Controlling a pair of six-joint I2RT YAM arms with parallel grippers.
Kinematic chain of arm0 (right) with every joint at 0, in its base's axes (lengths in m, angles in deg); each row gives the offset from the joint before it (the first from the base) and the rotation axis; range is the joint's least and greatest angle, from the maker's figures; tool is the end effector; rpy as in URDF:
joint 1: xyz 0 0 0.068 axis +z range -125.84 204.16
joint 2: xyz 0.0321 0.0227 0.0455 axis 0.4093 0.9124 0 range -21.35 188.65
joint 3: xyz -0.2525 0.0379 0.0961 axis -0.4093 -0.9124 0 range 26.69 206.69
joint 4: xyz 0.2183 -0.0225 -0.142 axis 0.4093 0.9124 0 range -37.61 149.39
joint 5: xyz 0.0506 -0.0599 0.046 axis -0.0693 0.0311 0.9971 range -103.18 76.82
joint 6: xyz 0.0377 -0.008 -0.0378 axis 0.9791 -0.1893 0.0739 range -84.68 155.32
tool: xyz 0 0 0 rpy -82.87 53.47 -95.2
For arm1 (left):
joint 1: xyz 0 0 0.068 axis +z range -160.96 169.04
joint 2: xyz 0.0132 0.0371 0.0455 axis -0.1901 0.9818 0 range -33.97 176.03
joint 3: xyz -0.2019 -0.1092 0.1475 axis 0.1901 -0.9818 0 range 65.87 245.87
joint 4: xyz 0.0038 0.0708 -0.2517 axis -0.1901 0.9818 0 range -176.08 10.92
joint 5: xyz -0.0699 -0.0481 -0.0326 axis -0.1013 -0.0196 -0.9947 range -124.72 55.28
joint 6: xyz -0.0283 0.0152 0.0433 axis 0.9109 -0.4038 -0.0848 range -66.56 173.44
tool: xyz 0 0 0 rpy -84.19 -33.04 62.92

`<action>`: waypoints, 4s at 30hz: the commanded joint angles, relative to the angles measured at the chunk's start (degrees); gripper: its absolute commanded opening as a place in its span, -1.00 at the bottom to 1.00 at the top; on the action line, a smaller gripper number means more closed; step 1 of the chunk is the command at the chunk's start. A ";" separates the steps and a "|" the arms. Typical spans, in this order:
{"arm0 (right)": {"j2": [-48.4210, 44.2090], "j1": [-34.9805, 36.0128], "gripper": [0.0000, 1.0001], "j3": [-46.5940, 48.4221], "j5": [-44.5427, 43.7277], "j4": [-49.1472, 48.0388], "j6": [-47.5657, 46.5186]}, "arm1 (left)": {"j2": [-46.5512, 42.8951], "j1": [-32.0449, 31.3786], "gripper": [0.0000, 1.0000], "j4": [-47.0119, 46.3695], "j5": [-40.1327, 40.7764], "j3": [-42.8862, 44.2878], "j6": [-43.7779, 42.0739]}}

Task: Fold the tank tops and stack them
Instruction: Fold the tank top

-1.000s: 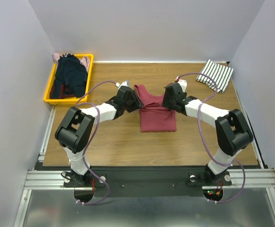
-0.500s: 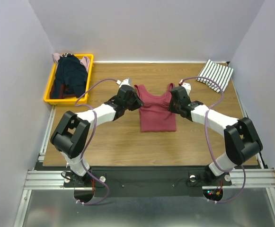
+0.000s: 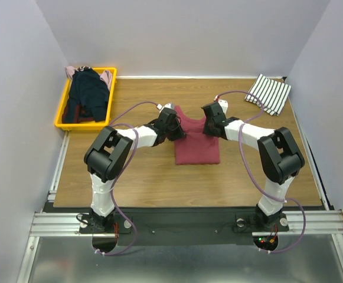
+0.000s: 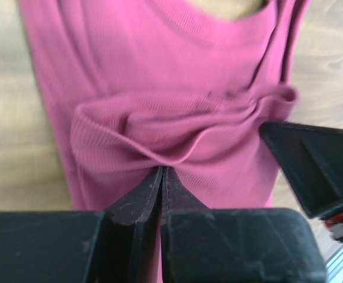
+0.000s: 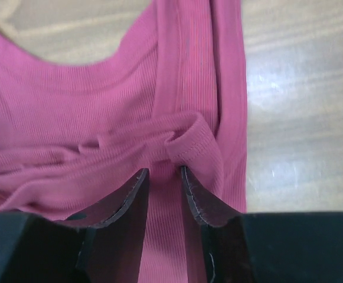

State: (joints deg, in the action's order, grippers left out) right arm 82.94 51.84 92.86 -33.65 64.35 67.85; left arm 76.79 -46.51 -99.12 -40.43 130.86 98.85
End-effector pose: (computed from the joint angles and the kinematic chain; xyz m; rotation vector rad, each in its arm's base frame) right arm 0.3456 0.1672 0.1830 0.2553 2.3595 0.0616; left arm 0.3392 -0.2468 0.1674 -0.1343 2.2833 -0.8972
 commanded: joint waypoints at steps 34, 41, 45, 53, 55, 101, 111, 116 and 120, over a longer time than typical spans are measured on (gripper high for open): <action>-7.35 -5.01 0.11 3.52 8.86 -1.77 -4.84 | -9.94 1.91 -0.21 -0.05 1.41 0.07 -2.70; -0.68 -2.90 0.11 6.34 13.08 -1.77 -8.18 | -9.70 -8.20 -0.45 -4.36 1.67 -3.20 2.49; 3.46 -2.46 0.10 8.27 13.52 -1.77 -9.59 | -6.09 -11.47 -0.51 -6.39 1.32 -2.77 4.42; 7.24 -1.58 0.00 9.68 10.72 -1.86 -9.77 | 0.06 -13.58 -0.68 -3.85 4.04 -3.12 7.76; 7.24 -1.58 -0.01 9.68 9.75 -1.60 -9.51 | 0.51 -13.58 -0.71 -2.87 4.40 -3.47 8.55; -11.39 7.47 -0.01 -4.91 16.07 0.25 -10.47 | -28.49 -3.39 -0.73 9.78 -7.12 -30.89 1.00; -9.38 10.55 -0.02 -6.49 17.92 -2.12 -9.07 | -28.23 -0.92 -0.66 12.16 -6.93 -28.26 -1.81; -6.83 10.90 -0.13 -5.88 17.39 -2.74 -9.07 | -30.07 -1.19 -0.61 11.98 -7.03 -27.46 -2.34; -5.77 11.08 -0.30 -5.53 16.96 -3.00 -8.72 | -29.82 -1.19 -0.61 12.77 -6.76 -27.20 -2.69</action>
State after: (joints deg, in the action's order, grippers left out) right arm 76.78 62.42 86.50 -16.56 63.98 58.70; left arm 48.66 -47.69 -87.51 -47.60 101.64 97.82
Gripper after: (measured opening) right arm 0.378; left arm 0.193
